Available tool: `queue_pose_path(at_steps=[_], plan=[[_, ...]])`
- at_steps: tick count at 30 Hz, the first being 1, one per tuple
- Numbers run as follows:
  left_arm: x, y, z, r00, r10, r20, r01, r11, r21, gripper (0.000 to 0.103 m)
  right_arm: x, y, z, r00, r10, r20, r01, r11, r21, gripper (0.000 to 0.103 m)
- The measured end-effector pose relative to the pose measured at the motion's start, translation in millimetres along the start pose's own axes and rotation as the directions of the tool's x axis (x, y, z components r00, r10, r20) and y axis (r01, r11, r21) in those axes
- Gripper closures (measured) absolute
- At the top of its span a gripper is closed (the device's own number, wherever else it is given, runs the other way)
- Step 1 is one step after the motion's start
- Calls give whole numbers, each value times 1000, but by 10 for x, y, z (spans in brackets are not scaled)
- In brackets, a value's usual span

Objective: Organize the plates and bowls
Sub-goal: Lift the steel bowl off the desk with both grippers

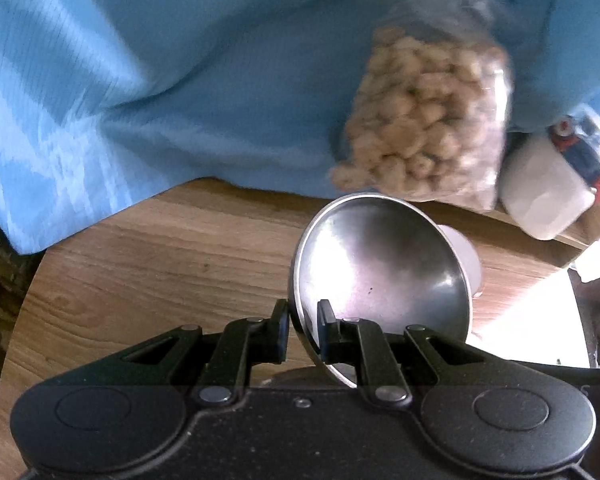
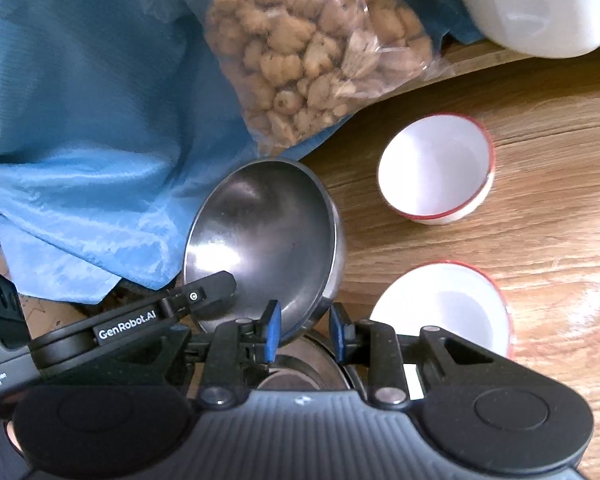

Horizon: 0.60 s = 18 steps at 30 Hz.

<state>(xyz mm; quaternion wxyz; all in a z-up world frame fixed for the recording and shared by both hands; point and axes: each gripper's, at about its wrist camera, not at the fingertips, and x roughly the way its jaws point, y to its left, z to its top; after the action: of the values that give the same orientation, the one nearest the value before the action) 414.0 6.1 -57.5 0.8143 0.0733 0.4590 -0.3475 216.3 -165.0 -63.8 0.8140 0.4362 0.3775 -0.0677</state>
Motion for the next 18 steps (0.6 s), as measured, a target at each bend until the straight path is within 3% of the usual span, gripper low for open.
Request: queue_pose_path(at_steps=[9,18], plan=[[-243,-567,-129,996,-78,34,75,995,72,88,-628,-270,-78,999,-23,35,24,999,-21,74],[-156,-1169,-278,987,-159,-24,161,979,123,87,-1144,-638,-221,992,-92,81,92,996,4,74]])
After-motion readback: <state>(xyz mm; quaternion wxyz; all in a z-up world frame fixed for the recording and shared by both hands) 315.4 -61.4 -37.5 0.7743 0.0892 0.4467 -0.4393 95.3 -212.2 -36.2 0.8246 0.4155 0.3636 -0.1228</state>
